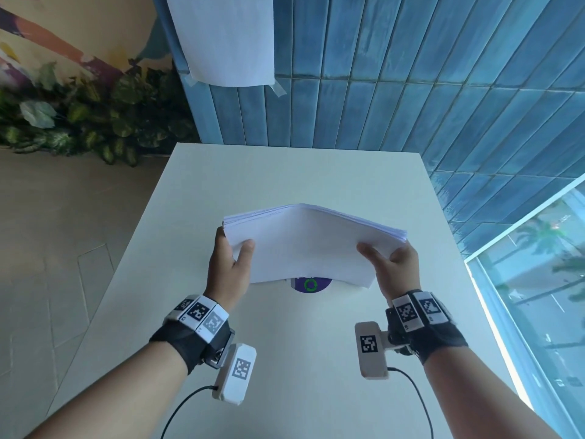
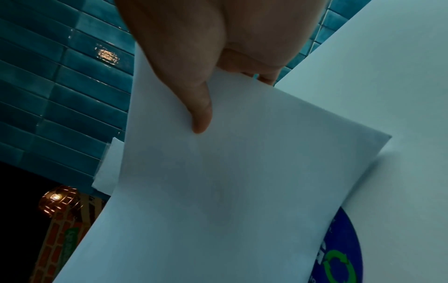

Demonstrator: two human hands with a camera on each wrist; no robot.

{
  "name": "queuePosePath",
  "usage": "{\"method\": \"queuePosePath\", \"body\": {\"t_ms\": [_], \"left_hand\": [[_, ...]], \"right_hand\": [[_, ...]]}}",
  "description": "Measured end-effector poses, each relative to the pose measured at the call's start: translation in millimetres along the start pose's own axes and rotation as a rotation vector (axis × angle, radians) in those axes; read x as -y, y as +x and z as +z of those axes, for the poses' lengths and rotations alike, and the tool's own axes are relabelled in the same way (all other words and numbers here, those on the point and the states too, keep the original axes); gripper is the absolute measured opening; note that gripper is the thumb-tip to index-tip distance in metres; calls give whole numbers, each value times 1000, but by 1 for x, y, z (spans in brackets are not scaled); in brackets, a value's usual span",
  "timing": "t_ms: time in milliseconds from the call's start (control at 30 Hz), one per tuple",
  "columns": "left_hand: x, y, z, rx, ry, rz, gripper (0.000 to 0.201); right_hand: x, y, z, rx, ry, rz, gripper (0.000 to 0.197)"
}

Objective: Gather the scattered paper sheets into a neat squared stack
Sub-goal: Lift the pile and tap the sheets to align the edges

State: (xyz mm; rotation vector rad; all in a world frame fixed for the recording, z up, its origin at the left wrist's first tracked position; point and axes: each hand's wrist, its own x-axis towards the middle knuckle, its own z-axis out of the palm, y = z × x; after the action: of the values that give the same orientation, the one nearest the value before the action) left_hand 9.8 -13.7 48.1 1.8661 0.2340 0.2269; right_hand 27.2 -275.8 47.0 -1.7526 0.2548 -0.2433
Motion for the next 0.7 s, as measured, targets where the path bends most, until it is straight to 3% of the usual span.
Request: {"method": "queuePosePath", "body": {"t_ms": [67,233,367,700], "left_hand": [[-2,0,-1,-19,13,14,30],[4,-4,-9,-29,-26,2,42],[-5,2,-4,-77,-47,56,39],[16,2,3,-46,-60,4,44]], "right_hand": [[2,-1,0,6,0,-21,21],[-7,-4,1,10,32,17,54],[-8,-2,4,42,2,35,30],[-17,-7,5,19,-10,47,33]]}}
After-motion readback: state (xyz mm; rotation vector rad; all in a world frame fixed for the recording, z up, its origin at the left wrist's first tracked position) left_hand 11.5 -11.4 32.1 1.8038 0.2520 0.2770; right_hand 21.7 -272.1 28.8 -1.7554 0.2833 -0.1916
